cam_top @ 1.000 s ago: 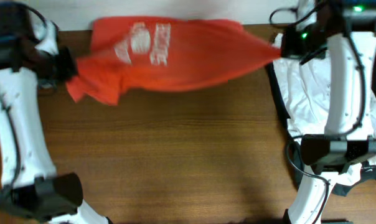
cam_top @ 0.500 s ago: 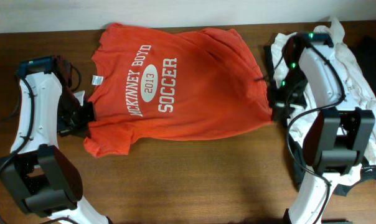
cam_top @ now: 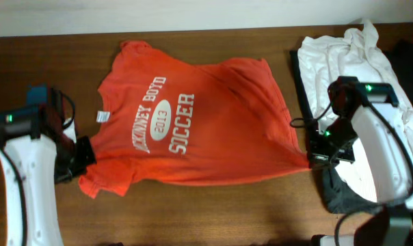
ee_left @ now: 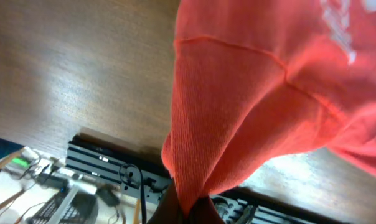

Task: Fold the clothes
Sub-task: 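Lay the t-shirt flat on the table with both grippers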

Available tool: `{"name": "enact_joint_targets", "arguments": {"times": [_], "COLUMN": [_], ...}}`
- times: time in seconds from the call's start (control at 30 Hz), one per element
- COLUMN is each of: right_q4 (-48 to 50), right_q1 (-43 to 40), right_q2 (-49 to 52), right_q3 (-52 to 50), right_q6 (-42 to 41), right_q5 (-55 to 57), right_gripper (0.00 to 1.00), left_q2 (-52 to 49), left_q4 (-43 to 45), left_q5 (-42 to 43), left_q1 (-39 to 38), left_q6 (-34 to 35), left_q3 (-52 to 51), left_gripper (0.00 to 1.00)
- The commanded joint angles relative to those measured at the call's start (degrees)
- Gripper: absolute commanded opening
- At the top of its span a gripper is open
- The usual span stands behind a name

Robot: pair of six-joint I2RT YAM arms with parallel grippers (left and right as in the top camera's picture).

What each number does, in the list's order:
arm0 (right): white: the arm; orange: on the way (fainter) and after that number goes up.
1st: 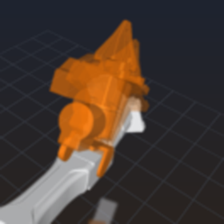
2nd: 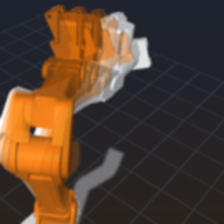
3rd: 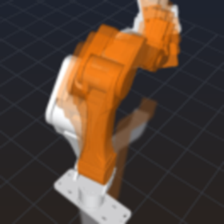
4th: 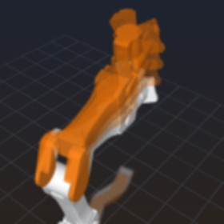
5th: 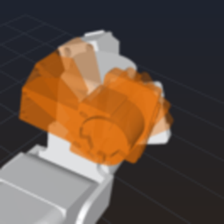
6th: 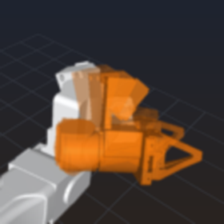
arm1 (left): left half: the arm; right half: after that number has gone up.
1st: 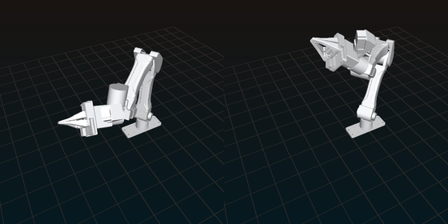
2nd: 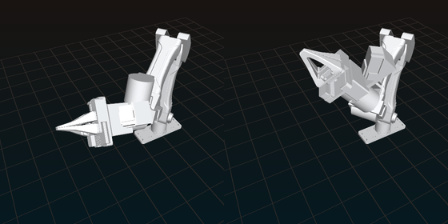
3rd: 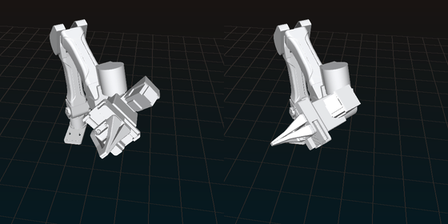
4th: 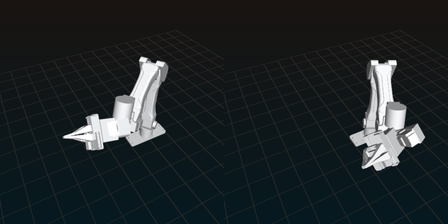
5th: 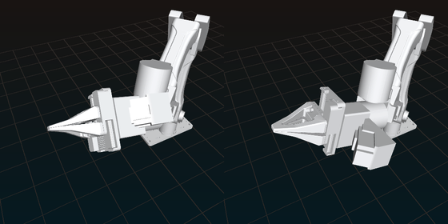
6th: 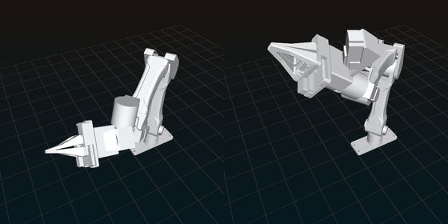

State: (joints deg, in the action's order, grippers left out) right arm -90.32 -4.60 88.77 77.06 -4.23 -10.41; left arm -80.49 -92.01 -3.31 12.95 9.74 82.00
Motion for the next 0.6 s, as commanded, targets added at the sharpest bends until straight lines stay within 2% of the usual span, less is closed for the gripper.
{"name": "enact_joint_targets", "arguments": {"times": [0.0, 0.1, 0.23, 0.3, 0.57], "right_q4": [4.7, 12.1, 21.6, 23.9, 38.8], "right_q1": [-0.4, -0.2, -0.2, -0.2, -0.2], "right_q2": [-3.2, -2.6, 0.9, 2.7, 13.9], "right_q3": [-0.2, -0.3, -0.3, -0.3, -0.3], "right_q6": [-1.2, -1.1, -0.5, -0.5, -0.5], "right_q5": [0.2, -0.4, -1.0, -2.0, -4.6], "right_gripper": [0.04, 0.04, 0.04, 0.04, 0.04], "left_q2": [3.4, 3.0, 0.5, -1.6, -16.7], "left_q4": [2.8, 6.4, 16.0, 19.4, 33.3], "left_q5": [-1.0, -0.5, 9.6, 11.7, 14.6], "left_q1": [2.4, 4.7, 4.7, 4.7, 4.2], "left_q6": [1.4, 4.5, 4.8, 4.8, 4.8], "left_q3": [-2.4, -2.4, -2.5, -2.5, -2.5], "left_gripper": [0.0, 0.0, 0.0, 0.0, 0.0]}}
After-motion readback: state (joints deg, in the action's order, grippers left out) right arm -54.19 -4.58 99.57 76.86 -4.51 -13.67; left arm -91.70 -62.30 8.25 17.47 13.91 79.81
